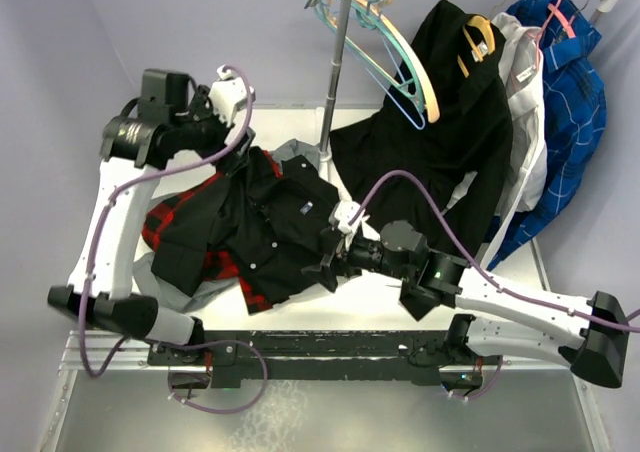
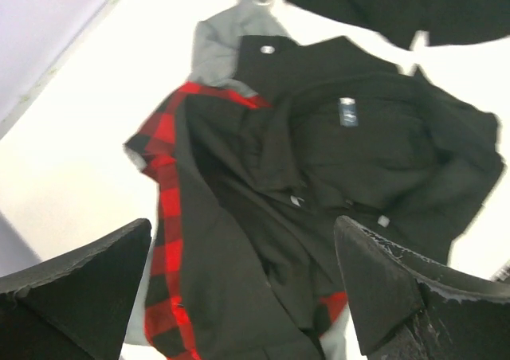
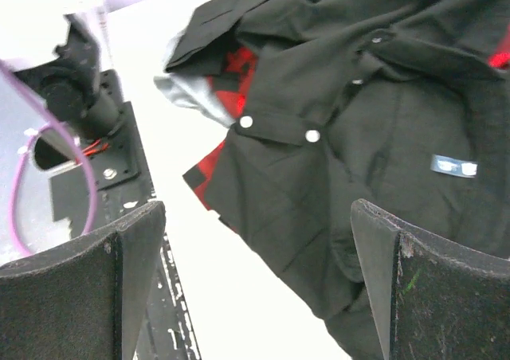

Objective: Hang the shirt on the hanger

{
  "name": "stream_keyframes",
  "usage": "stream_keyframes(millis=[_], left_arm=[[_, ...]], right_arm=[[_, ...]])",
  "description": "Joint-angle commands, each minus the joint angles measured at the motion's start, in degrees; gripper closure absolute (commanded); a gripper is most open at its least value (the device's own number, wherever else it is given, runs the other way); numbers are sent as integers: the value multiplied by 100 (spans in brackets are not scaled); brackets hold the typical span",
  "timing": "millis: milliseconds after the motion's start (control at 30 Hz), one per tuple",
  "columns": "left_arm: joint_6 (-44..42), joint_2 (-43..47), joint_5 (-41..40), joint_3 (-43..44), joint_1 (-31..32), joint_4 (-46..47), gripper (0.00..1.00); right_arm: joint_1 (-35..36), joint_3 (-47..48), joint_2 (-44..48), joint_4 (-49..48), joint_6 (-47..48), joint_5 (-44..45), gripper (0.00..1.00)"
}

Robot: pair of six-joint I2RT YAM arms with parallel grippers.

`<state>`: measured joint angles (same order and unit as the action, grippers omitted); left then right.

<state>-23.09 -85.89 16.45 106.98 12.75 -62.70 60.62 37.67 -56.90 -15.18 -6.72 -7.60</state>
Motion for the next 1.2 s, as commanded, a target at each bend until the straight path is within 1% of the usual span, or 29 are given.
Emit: stream_keyframes(millis=[0,33,67,167,233,300,367,467,533,567,667,700,800,967,1167], left_arm=[[-200,711,1701,-606,-27,-576,1],[-218,819,1912,-832,-27,-546,1],[-229,908,1933,-1029,-27,-486,1],[-184,1164,1395,-1547,-27,-195,1],[-135,1301,1297,-1752,-27,-87,1],[-74,1432,1381,-1893,-27,-2,1],[-47,1504,1462,-2025,-35,52,1],[-76,1713,1612,-2268,-36,108,1],[-125,1806,1773,-2461,-38,65,1],[-170,1850,1886,-2522,-41,5,1],[-305,1999,2361,-2598,-36,-147,1],[-331,2066,2422,-2610,-36,-154,1],[-345,2145,2425,-2617,-37,-151,1],[-340,2093,2349,-2677,-49,-114,1],[-345,2059,2415,-2653,-62,-133,1]], right_arm=[[-272,1655,302,819,166,1423,0],[-584,2127,305,966,292,1247,1],[-987,2515,288,1086,325,884,1],[-2207,3788,-64,1409,197,219,0],[-2902,4800,-658,1897,176,157,3],[-3538,5792,-1266,2278,48,-17,10],[-4002,6533,-1679,2393,-117,-351,15],[-4389,7545,-2220,2675,-180,-642,18],[-4555,8140,-2661,2981,-208,-740,25],[-4622,8364,-2820,3069,-219,-765,31],[-4903,8922,-3265,3212,-385,-989,44],[-5000,9105,-3448,3312,-451,-1111,46],[-5095,9312,-3814,3514,-530,-1320,47],[-5108,8766,-3834,3249,-568,-1245,48],[-5113,8581,-3961,3159,-597,-1433,47]])
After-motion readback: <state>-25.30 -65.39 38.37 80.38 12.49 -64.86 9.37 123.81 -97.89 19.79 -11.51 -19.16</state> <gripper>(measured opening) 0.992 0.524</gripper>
